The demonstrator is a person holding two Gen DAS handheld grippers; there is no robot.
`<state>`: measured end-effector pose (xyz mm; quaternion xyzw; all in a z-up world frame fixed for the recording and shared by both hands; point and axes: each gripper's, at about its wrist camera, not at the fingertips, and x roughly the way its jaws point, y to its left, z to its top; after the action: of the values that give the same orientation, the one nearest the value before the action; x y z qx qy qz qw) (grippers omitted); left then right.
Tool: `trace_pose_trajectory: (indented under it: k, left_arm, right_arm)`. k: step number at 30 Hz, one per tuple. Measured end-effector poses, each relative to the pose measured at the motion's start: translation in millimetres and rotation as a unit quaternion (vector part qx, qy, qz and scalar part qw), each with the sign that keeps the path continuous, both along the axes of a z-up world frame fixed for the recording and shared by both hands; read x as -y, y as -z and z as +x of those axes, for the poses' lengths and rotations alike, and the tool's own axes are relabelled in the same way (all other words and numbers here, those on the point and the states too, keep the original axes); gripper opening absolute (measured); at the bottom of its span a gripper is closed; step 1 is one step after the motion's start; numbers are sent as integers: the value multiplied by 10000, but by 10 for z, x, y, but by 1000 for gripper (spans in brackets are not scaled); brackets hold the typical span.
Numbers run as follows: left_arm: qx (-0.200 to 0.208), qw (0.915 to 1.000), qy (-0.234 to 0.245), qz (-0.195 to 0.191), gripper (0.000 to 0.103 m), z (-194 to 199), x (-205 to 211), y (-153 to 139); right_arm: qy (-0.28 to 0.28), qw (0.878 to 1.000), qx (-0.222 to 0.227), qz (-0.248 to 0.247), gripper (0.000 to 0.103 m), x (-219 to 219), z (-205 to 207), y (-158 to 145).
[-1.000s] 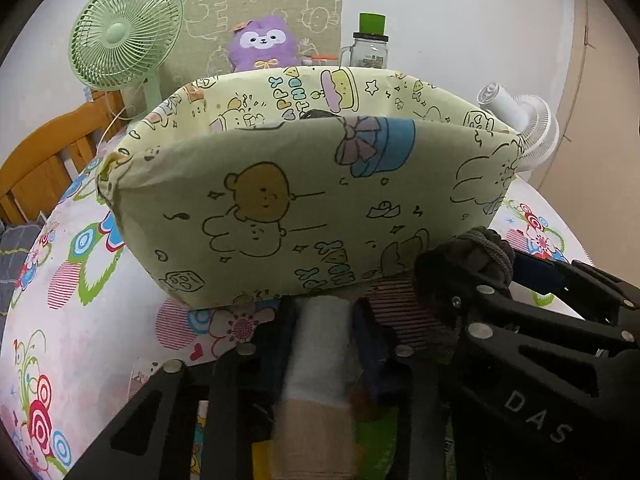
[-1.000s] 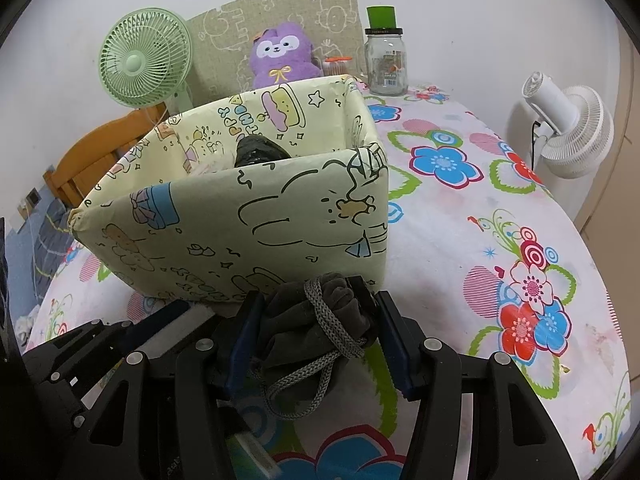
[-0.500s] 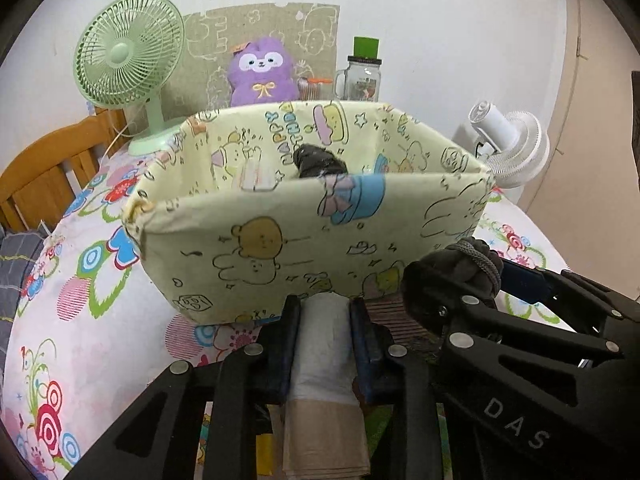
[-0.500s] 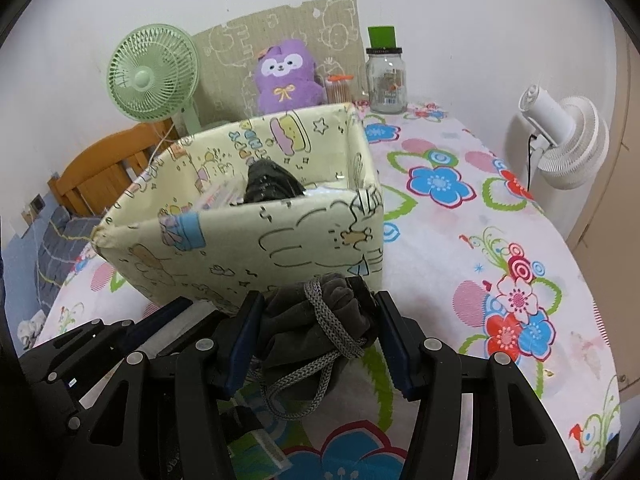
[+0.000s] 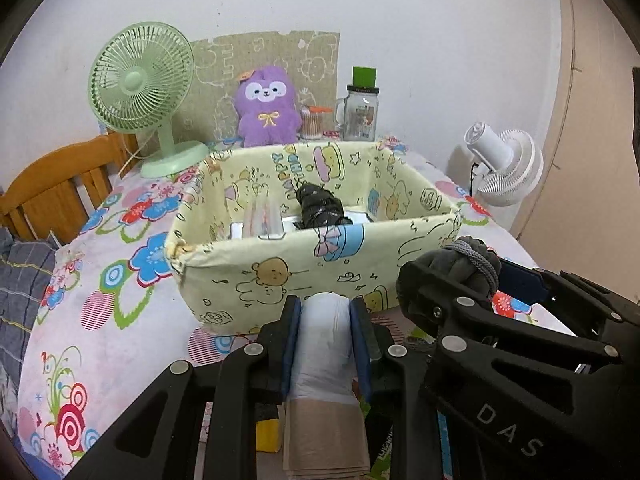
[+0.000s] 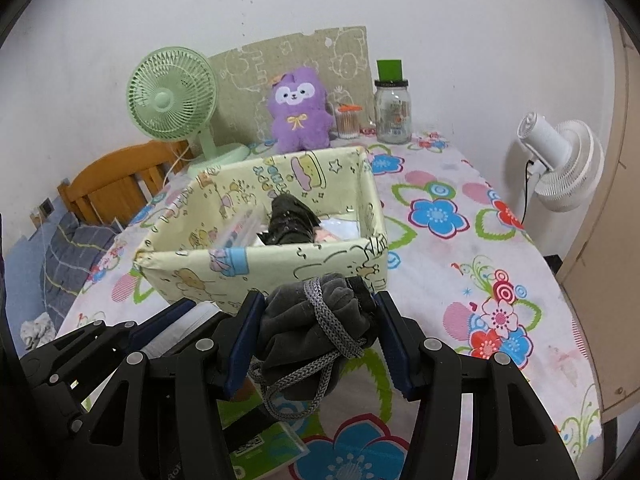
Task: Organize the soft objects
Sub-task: 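Lift and carry the pouch over the box while the left tool carries the rolled cloth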
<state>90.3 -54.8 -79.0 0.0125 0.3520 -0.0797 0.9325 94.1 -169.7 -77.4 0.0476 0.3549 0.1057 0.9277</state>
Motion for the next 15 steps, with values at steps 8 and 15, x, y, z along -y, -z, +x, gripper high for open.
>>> trace_pose_trajectory:
  k: [8,15]
  left_arm:
    - [149,9999,-15,-6,24,-82,-8,-173]
    - [233,9997,-14,-2,24,-112,2,-292]
  right_arm:
    - [-28,9999,143,8,59,-20,-80,-183]
    - [-27,9998,221,8,59,-28,-106,-317]
